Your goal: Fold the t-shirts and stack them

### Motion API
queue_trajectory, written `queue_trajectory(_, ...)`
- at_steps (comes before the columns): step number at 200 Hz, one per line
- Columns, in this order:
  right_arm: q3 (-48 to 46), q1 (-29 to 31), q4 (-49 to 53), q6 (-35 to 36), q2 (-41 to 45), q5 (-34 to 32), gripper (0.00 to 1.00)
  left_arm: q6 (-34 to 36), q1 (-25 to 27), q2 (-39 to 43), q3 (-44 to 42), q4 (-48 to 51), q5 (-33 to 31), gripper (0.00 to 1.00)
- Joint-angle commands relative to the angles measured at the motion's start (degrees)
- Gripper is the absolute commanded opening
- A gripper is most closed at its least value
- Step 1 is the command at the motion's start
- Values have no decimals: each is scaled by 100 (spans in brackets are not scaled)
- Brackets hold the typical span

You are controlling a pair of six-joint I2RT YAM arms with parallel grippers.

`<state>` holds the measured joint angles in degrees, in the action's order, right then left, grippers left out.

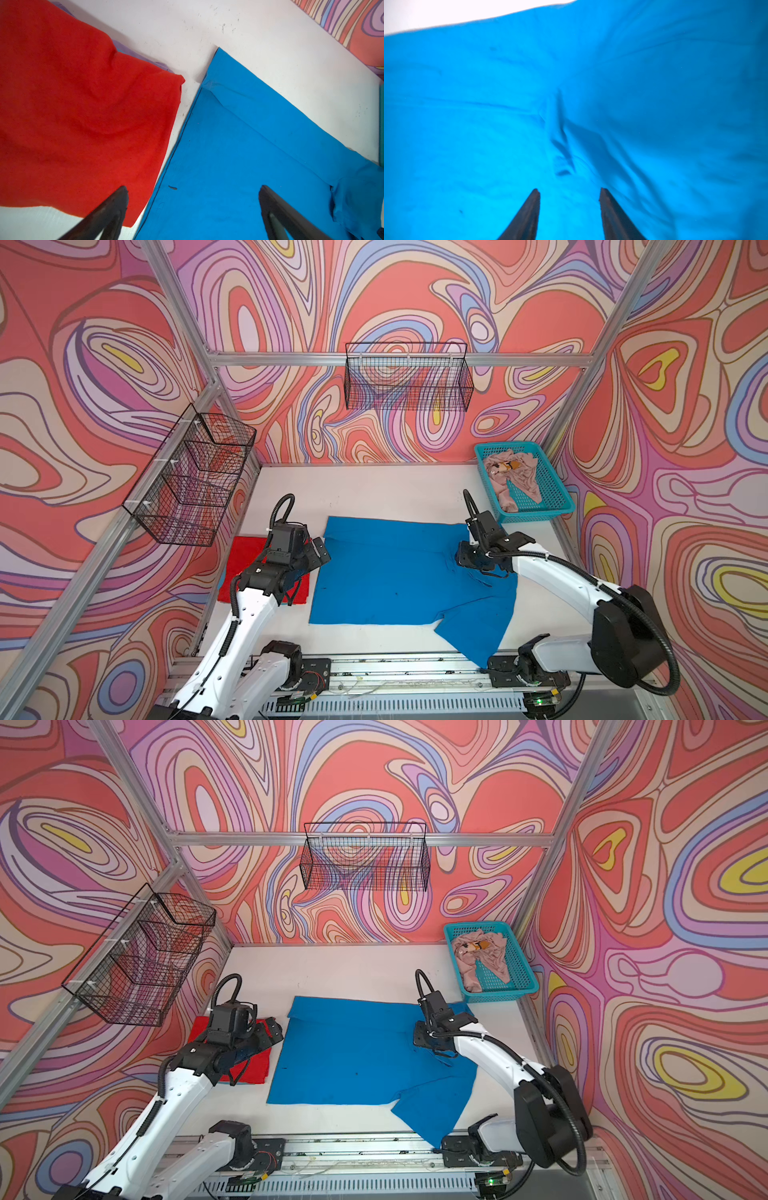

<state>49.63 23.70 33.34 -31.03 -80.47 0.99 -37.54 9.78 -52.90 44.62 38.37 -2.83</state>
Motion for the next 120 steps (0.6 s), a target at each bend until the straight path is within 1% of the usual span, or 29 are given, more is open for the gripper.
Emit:
queue_trajectory(1, 3, 25, -445, -5, -533, 15, 32, -70, -56, -249, 199, 43, -18, 100)
queue_trajectory(14, -22, 22, -391, -56, -657, -468, 25, -184, -99, -450, 247, 49, 36, 99)
queue_trajectory(22, -98, 30, -386, -86, -683, -625, 22, -254, -108, -587, 278, 30, 82, 99)
queue_trajectory(39, -374, 36, -368, -178, -643, -826, 22, -431, -108, -866, 323, -74, 187, 95)
queue_trajectory(70, -818, 28, -327, -277, -521, -1156, 22, -860, -108, -1432, 485, -305, 185, 90)
queue_trajectory(93, -836, 38, -313, -294, -371, -920, 22, -1092, -108, -1855, 669, -496, 239, 84)
queue_trajectory(106, -802, 34, -179, -330, -99, -906, 22, -1132, -108, -2092, 796, -530, 233, 81)
queue_trajectory(120, -727, 39, -73, -328, 245, -657, 24, -1159, -108, -2313, 870, -621, 266, 77)
